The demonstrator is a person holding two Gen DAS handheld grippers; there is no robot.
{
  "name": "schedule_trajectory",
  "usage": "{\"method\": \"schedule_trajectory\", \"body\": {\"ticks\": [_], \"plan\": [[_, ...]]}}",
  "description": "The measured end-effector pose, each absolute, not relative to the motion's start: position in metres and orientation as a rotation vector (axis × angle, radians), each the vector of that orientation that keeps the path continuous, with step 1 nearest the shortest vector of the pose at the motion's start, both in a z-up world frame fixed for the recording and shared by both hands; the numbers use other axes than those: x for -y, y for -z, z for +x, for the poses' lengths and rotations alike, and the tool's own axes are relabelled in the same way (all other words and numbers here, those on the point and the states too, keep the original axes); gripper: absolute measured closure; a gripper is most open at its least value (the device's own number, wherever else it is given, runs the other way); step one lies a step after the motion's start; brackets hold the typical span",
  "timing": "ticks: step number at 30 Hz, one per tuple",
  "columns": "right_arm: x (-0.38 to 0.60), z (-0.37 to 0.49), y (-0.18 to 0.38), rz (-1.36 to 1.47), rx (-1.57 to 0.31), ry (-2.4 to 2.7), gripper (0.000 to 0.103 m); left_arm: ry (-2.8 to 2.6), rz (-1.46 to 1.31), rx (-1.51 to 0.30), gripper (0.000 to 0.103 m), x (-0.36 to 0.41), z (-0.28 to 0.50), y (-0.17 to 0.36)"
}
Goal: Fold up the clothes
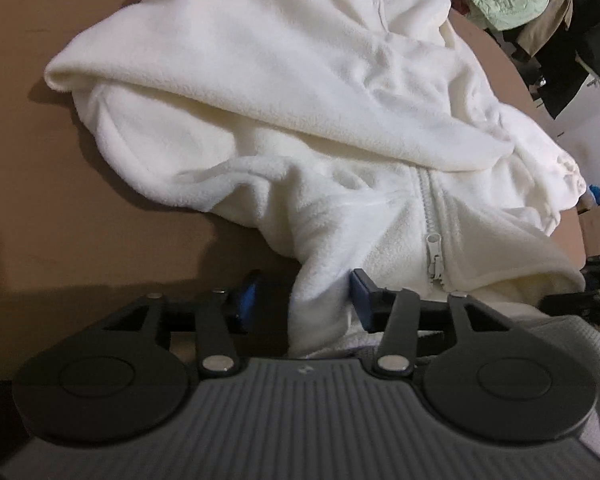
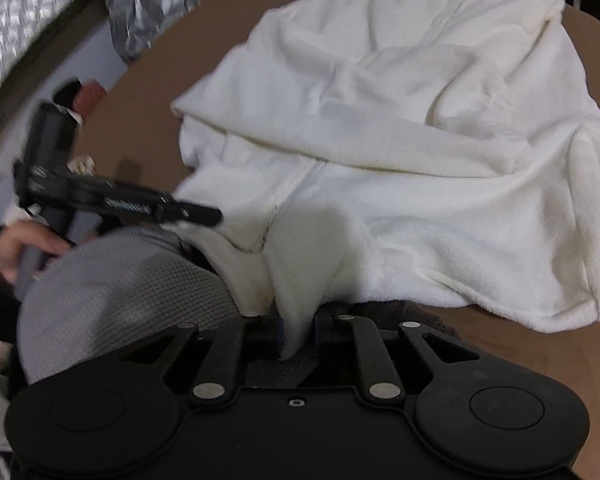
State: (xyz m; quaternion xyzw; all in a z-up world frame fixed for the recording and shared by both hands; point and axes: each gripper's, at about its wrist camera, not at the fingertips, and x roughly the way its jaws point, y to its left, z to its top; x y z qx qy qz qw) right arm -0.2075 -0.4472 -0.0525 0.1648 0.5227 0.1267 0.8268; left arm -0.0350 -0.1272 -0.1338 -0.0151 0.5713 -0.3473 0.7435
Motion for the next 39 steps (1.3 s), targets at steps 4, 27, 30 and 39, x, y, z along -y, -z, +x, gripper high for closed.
{"method": "schedule_trajectory", "body": {"ticks": [4,27,30,39], "plan": [[0.485,-0.231,0.031,0.447,-0.98,-0.256,0.057,0.814,-0.028,-1.141,0.054,0.12,-0.043,0.103],[0.755,-0.349,0.135,0.998,-0.485,0.594,0.042,1.12,-0.094,-0.932,0.034,0.413,-0.044,0.073],[0.777,-0.344,0.145,0.972,-0.448,0.66,0.037,1.15,-0.044,-0.981,0.034,0.418,-0.063,0.104],[0.817,-0.268,0.137,0.543,-0.575,0.749,0.096,1.249,0.214,-1.043,0.026,0.45,-0.1,0.126]]}}
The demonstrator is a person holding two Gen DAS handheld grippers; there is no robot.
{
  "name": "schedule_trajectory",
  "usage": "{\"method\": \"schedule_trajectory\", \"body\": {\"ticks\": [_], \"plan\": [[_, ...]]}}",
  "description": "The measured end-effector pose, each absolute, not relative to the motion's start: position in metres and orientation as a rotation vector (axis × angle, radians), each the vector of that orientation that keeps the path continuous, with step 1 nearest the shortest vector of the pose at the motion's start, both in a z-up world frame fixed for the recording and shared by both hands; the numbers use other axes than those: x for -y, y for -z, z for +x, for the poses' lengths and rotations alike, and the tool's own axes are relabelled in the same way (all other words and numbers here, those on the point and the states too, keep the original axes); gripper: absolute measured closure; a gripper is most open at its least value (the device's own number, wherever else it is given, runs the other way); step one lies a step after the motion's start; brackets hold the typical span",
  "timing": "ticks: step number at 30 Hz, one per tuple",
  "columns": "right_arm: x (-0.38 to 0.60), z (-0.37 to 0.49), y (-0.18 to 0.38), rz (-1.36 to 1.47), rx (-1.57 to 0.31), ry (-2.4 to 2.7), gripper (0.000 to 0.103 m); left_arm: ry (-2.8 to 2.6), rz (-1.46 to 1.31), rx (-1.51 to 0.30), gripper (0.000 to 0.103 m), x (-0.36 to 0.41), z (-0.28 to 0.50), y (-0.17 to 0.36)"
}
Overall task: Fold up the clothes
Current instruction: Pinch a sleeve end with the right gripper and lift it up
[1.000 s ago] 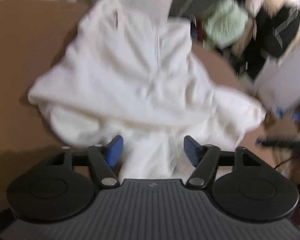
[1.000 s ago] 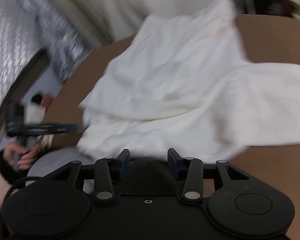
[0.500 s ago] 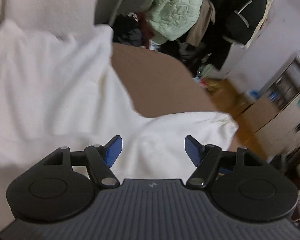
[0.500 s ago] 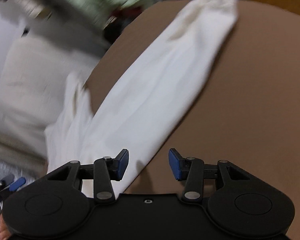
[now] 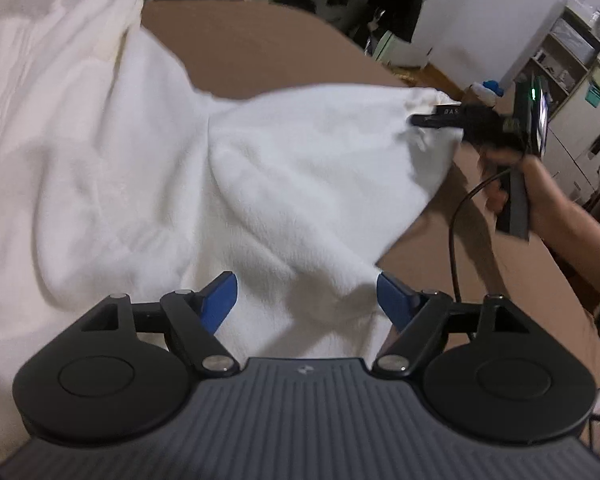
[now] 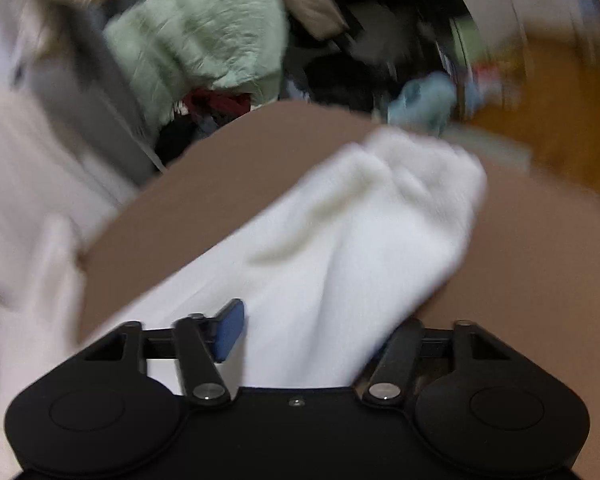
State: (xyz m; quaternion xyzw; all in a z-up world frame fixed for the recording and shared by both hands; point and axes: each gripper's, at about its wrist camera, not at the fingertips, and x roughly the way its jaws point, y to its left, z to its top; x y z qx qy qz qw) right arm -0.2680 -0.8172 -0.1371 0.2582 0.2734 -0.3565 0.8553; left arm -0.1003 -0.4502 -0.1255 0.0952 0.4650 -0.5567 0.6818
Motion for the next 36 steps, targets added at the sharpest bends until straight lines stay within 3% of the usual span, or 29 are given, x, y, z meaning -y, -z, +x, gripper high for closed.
{"method": "schedule_trajectory", "body": {"ticks": [3,7,13,14,18,23,31,36], "plan": [[0.816,-0.271,0.105,0.393,-0.516,0.821,0.098,1.252,0.205,-1.044,0.026,0.448,-0.099,0.121],[0.844,-0.314,0.066,0.428,-0.378,0.95,0.098,1.305,0.328,-1.038,0.024,0.462,-0.107,0.12],[0.846,-0.32,0.108,0.357,-0.554,0.953,0.098,1.361,0.385,-1.246,0.035,0.482,-0.117,0.163],[0.847,-0.321,0.113,0.372,-0.557,0.965,0.099,1.357,0.381,-1.262,0.042,0.483,-0.118,0.166],[0.843,-0.339,0.093,0.376,-0.448,0.979,0.099,1.349,0.376,-1.232,0.043,0.48,-0.119,0.163],[0.86,-0.34,0.127,0.399,-0.576,1.054,0.099,1.355,0.385,-1.172,0.043,0.481,-0.117,0.157],[0.833,-0.327,0.093,0.313,-0.506,1.012,0.099,1.21,0.158,-0.814,0.037,0.383,-0.064,0.055],[0.792,-0.292,0.044,0.207,-0.397,0.842,0.098,0.927,0.017,-0.834,0.037,0.293,-0.001,0.043]]}}
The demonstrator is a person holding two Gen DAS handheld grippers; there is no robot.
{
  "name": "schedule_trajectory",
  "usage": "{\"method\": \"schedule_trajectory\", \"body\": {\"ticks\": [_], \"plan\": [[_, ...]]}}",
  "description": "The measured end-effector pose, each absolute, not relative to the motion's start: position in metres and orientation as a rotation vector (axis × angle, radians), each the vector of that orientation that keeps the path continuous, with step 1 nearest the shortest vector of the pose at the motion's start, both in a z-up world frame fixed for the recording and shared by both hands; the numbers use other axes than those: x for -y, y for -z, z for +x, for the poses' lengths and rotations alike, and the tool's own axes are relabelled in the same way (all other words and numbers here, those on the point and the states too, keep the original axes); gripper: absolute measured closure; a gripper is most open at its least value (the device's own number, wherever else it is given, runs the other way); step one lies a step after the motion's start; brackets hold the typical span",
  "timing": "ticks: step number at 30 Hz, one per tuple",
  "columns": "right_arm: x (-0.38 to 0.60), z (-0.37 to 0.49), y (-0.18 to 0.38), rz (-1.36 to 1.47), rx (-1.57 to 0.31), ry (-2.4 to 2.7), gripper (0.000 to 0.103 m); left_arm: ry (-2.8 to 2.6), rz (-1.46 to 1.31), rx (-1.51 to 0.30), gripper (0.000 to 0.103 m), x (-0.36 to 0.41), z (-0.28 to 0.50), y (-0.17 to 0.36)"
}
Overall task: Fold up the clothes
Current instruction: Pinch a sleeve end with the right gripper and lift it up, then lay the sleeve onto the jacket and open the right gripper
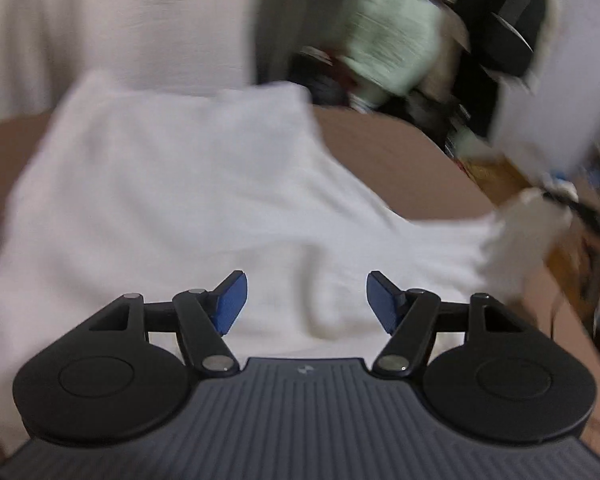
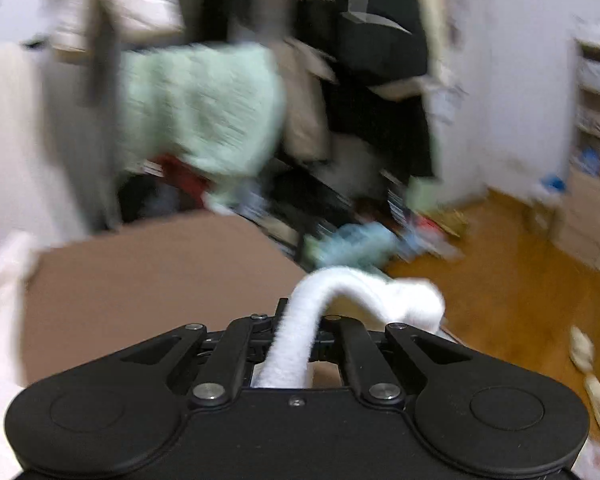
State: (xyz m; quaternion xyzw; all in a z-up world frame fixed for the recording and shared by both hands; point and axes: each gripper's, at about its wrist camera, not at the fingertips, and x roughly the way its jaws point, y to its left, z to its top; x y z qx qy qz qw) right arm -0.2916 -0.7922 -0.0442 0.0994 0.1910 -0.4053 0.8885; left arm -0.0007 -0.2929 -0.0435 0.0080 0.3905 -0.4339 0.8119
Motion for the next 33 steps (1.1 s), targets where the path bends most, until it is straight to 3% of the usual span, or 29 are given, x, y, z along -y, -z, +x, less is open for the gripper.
{"method": "schedule_trajectory", "body": {"ticks": [7,11,15,16,17,18,21,25,33], "plan": [[0.686,-0.198,0.01,0.215,-0.294,0.491,0.098,0.669,-0.136,-0.777,0.037,0.19,0.039,0.057],[0.603,-0.133,-0.03,0.164,-0.242,0.228,0.098,0.62,-0.224,-0.752,0.037,0.169,0.04,0.07],[0.516,-0.08,-0.028,0.135,-0.322,0.015,0.092,0.598,-0.222,-0.747,0.037,0.165,0.035,0.09],[0.495,-0.065,-0.015,0.137,-0.389,-0.046,0.079,0.592,-0.205,-0.752,0.037,0.167,0.033,0.096],[0.479,-0.055,-0.001,0.139,-0.463,-0.097,0.054,0.585,-0.193,-0.772,0.037,0.167,0.034,0.102],[0.466,-0.046,0.015,0.142,-0.55,-0.145,0.046,0.579,-0.187,-0.792,0.037,0.166,0.035,0.108],[0.457,-0.039,0.058,0.233,-0.746,-0.276,0.045,0.593,-0.233,-0.838,0.037,0.162,0.04,0.121],[0.488,-0.07,0.08,0.425,-0.841,-0.437,0.045,0.614,-0.218,-0.818,0.037,0.164,0.041,0.124],[0.53,-0.153,0.079,0.207,-0.884,-0.169,0.044,0.456,-0.053,-0.84,0.036,0.166,0.047,0.124]]}}
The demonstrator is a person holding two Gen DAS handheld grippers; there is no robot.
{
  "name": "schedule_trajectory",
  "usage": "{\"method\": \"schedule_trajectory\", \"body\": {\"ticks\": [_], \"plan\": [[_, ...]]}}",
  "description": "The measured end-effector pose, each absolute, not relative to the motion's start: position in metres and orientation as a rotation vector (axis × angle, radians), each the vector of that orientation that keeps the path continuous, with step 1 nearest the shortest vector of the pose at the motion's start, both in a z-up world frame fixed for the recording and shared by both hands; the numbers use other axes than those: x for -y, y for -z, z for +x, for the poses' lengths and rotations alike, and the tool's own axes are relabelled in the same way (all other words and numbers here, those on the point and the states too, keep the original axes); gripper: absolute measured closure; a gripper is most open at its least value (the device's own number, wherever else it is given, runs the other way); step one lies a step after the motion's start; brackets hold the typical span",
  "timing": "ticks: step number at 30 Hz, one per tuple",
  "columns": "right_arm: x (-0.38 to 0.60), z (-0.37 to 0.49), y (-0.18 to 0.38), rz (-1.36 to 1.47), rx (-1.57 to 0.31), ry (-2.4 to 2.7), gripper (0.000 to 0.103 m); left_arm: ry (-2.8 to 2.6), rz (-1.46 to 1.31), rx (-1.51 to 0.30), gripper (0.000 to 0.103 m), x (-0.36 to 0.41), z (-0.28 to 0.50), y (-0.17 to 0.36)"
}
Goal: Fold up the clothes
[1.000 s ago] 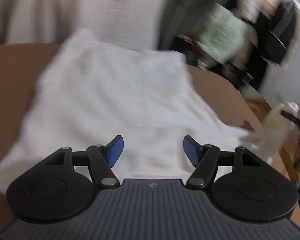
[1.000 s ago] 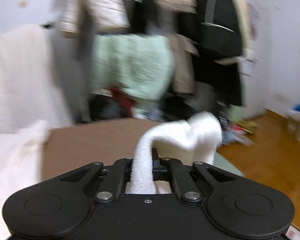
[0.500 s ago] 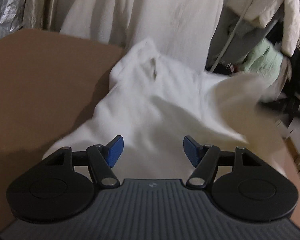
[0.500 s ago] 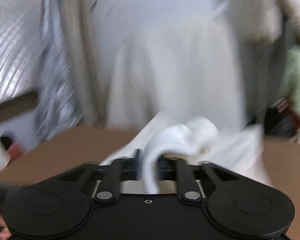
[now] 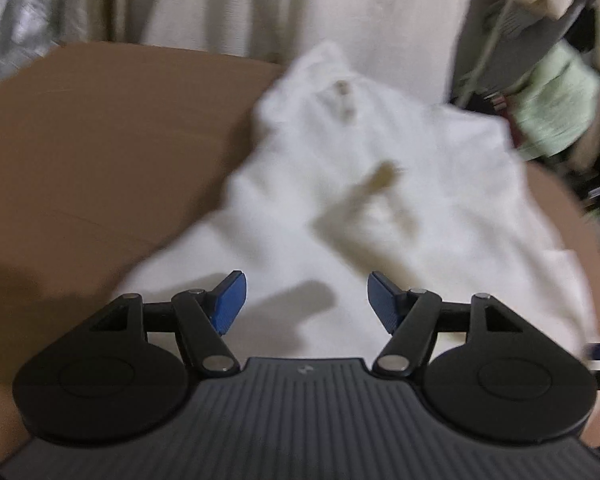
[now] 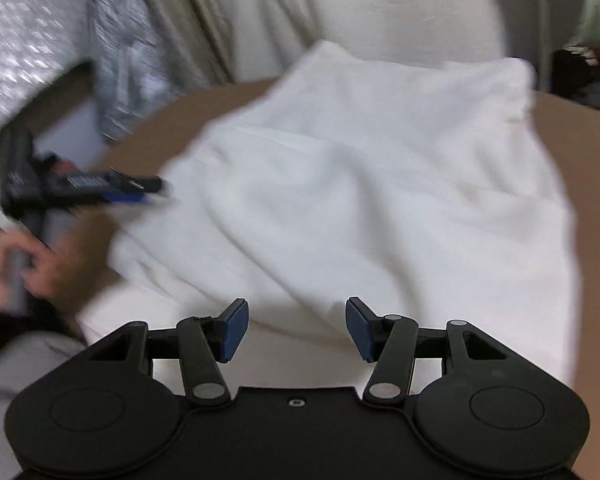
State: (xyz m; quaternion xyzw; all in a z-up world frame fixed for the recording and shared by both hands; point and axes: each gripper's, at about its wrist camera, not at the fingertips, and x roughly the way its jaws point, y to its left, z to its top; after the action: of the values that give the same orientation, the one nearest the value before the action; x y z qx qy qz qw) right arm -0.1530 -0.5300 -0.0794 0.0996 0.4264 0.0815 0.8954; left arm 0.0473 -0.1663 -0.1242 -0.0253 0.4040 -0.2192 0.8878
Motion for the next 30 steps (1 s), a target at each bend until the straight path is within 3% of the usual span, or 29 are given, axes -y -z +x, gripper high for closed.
{"method": "schedule_trajectory", "body": {"ticks": [6,9,14,17,24,26,28,30], "plan": [[0.544,-0.165,0.087,0.426,-0.885,-0.251,0.044,0.205,-0.21,-0.778,0.026,0.102,0.072,0.119],[0.547,-0.168,0.114,0.595,-0.897,-0.219,0.044,0.223,-0.249,-0.863,0.024,0.073,0.081,0.135],[0.549,-0.162,0.132,0.632,-0.855,-0.108,0.043,0.29,-0.342,-1.036,0.022,0.042,0.093,0.175],[0.558,-0.154,0.139,0.694,-0.797,-0.061,0.043,0.299,-0.496,-0.985,0.012,0.03,0.096,0.187],[0.554,-0.144,0.148,0.65,-0.816,-0.068,0.044,0.448,-0.57,-0.957,0.004,0.04,0.099,0.195],[0.552,-0.144,0.143,0.623,-0.8,-0.041,0.05,0.518,-0.586,-0.972,0.004,0.049,0.101,0.2],[0.551,-0.143,0.14,0.599,-0.784,-0.018,0.059,0.572,-0.555,-0.99,0.006,0.062,0.101,0.202],[0.55,-0.143,0.138,0.581,-0.769,-0.002,0.074,0.571,-0.462,-0.964,0.047,0.074,0.101,0.198]]}}
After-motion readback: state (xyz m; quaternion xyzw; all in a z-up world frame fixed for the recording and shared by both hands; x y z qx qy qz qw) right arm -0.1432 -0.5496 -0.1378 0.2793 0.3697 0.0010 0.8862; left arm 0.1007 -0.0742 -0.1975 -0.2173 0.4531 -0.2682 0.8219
